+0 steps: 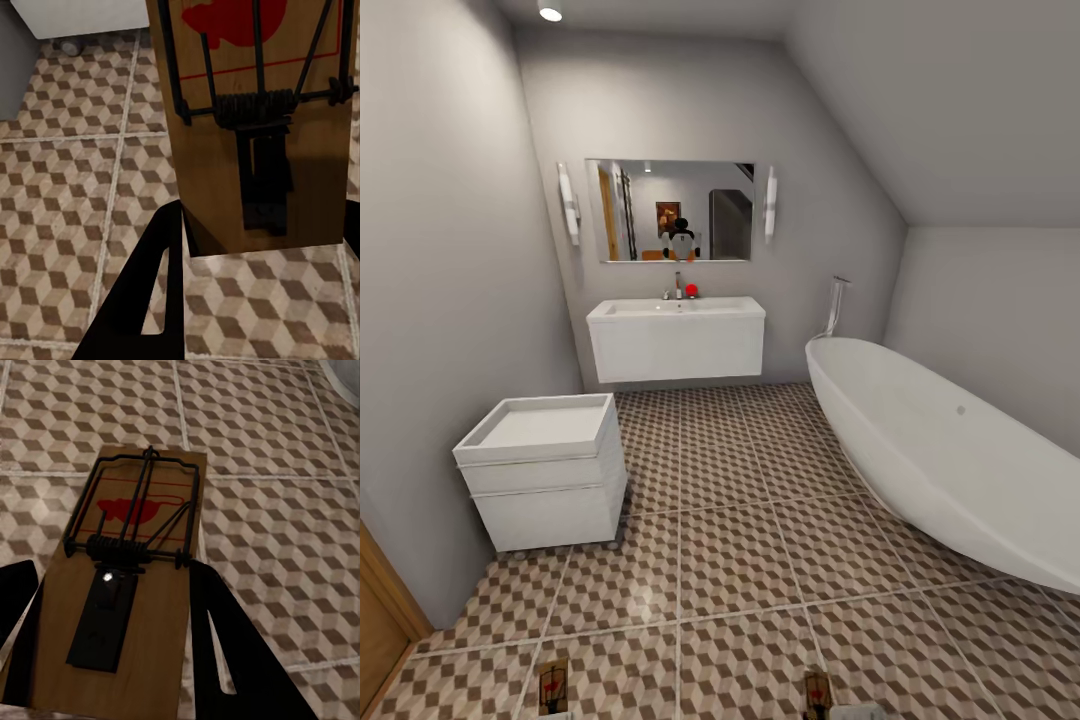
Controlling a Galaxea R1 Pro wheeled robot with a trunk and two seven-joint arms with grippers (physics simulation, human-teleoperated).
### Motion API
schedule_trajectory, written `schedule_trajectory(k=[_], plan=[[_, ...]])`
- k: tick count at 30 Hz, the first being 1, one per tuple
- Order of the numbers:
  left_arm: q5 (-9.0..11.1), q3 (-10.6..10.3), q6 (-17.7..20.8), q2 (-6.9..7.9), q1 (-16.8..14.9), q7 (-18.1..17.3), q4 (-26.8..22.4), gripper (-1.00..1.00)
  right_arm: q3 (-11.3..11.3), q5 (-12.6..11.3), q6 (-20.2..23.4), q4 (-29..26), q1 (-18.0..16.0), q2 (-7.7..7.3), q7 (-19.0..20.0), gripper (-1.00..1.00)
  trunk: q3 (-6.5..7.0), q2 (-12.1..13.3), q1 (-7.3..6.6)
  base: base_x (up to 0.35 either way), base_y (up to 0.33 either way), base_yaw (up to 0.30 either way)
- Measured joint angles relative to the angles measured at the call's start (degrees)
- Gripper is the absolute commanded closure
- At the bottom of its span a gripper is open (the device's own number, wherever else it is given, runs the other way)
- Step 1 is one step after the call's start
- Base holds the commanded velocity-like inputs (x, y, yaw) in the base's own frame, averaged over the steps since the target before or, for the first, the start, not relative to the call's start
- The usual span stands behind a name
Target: Take the four mousetraps from the cabinet in the bathroom and place them on the bathroom floor. Make sure all four end up on the same floor surface, and ensure that at least two of them are either under or directly next to the same bathroom sink.
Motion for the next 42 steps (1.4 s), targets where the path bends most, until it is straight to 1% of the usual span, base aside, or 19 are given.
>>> schedule_trajectory(k=[3,14,22,24,26,28,29,31,33,36,38,39,40,42], plan=[[0.0,0.0,0.0,0.00,0.0,0.0,0.0,1.00,0.0,0.0,-0.7,0.0,0.0,-0.07,0.0,1.00,-0.06,0.0,0.00,0.239,0.000,0.000],[0.0,0.0,0.0,0.00,0.0,0.0,0.0,1.00,0.0,0.0,-0.9,0.0,0.0,-0.15,-0.1,1.00,-0.84,0.0,-0.01,0.251,-0.065,0.000],[0.0,0.0,0.0,0.00,0.0,0.0,0.0,1.00,-0.1,0.2,-0.9,0.0,0.0,-0.28,-0.1,1.00,-1.14,0.0,-0.01,0.251,-0.156,0.000],[0.0,0.0,0.0,0.00,0.0,0.0,0.0,1.00,-0.2,0.3,-1.0,0.0,0.0,-0.63,-0.2,1.00,-1.15,0.0,-0.01,0.247,-0.195,0.000],[0.0,0.0,0.0,0.00,0.0,0.0,0.0,1.00,-0.2,0.3,-1.1,0.0,0.0,-1.24,-0.2,1.00,-1.15,0.0,0.00,0.245,-0.197,0.000],[0.0,0.0,0.0,0.02,0.0,0.0,0.0,1.00,-0.7,0.2,-1.8,0.0,0.0,-3.18,-0.4,1.00,-1.15,0.0,0.00,0.243,-0.198,0.000],[0.0,0.0,0.0,0.04,0.0,0.0,0.0,1.00,-0.8,0.1,-2.0,-0.1,0.0,-4.28,-0.4,1.00,-1.15,0.0,0.00,0.242,-0.198,0.000],[0.0,0.0,0.0,0.07,0.0,0.0,0.0,1.00,-1.2,-0.2,-2.2,-1.5,0.0,-7.36,-0.5,1.00,-1.15,0.0,0.00,0.240,-0.198,0.000],[0.0,0.0,0.0,0.08,0.0,0.1,0.0,1.00,-1.2,-0.2,-1.9,-5.2,0.0,-9.97,-0.5,1.00,-1.14,0.0,0.00,0.236,-0.198,0.000],[0.0,0.0,0.0,0.10,0.0,0.2,0.0,1.00,-0.9,-0.1,-1.7,-7.3,0.0,-10.77,0.1,1.00,-1.15,0.0,0.00,0.223,-0.192,0.000],[0.0,0.0,0.0,0.16,0.0,0.3,0.0,1.00,-0.5,-0.1,-2.0,-7.8,0.0,-10.49,2.1,1.00,-1.15,0.0,0.00,0.151,-0.133,0.000],[0.0,0.0,0.0,0.20,0.0,0.3,0.0,1.00,-0.4,0.0,-2.1,-7.9,0.0,-10.19,4.0,1.00,-1.15,0.0,0.01,0.065,-0.058,0.000],[0.0,0.0,0.0,0.23,0.0,0.3,0.0,1.00,-0.3,0.0,-2.3,-8.0,0.0,-10.03,7.6,1.00,-1.15,0.0,0.01,0.041,-0.037,0.000],[0.0,0.0,0.0,0.25,0.0,0.3,0.0,1.00,-0.5,0.0,-2.4,-8.0,0.0,-10.19,11.9,1.00,-1.15,0.0,0.02,0.022,-0.019,0.000]])
